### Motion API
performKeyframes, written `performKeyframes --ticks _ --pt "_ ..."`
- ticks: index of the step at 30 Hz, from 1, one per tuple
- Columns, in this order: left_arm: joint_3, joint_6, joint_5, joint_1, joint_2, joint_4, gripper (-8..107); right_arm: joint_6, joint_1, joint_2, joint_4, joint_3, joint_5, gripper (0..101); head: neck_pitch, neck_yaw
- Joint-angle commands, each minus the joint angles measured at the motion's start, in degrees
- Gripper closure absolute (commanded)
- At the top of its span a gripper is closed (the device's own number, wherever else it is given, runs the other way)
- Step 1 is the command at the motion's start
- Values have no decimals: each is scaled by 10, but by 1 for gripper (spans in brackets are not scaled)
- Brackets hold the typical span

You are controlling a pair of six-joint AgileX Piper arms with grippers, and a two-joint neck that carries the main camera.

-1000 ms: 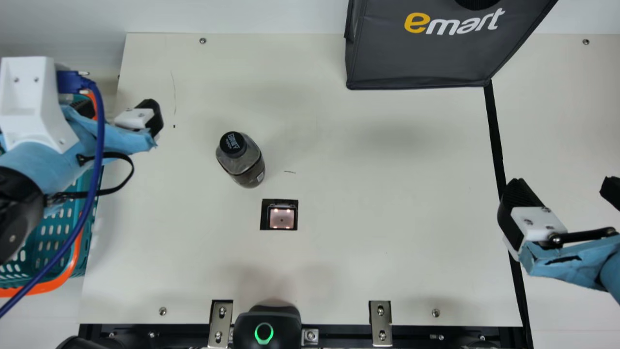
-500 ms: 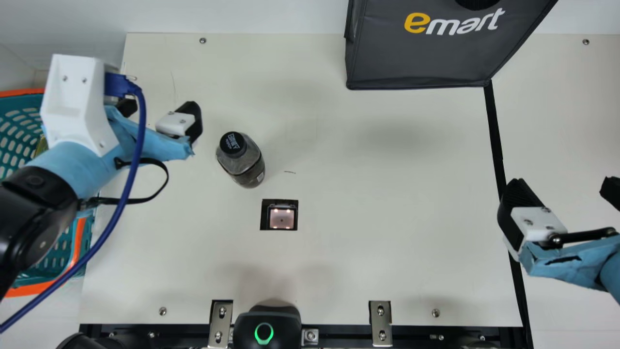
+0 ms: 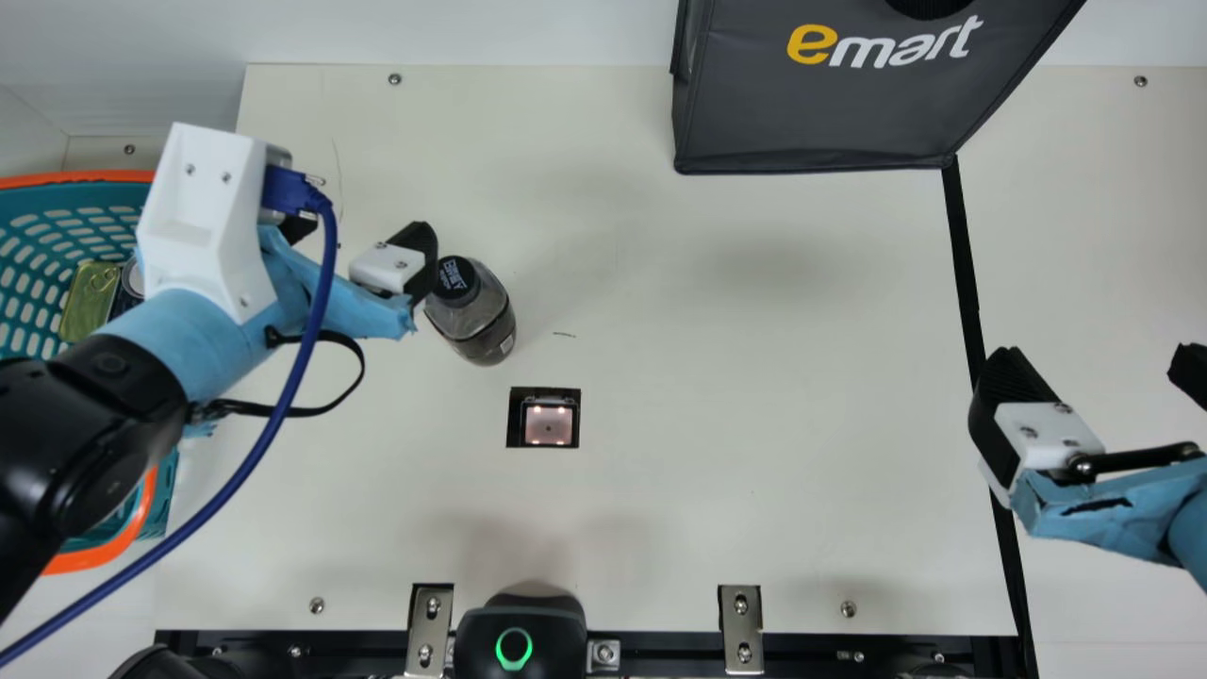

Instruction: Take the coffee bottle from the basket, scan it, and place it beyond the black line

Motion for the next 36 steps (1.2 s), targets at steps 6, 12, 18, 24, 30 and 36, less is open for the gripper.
performKeyframes --ticks 6,12,18,24,30,36 --pt "1 3 -1 -19 4 -6 9 0 0 0 0 0 0 10 -15 0" --pt "12 -8 -8 -36 8 0 9 0 0 0 0 0 0 10 -15 0" --pt "26 -24 -18 -50 13 11 9 0 0 0 0 0 0 10 -15 0" --pt "37 -42 -28 -63 21 24 9 0 0 0 0 0 0 10 -15 0" --pt "46 -67 -43 -72 35 44 9 0 0 0 0 0 0 10 -15 0" --pt "53 -92 -55 -76 48 67 9 0 0 0 0 0 0 10 -15 0"
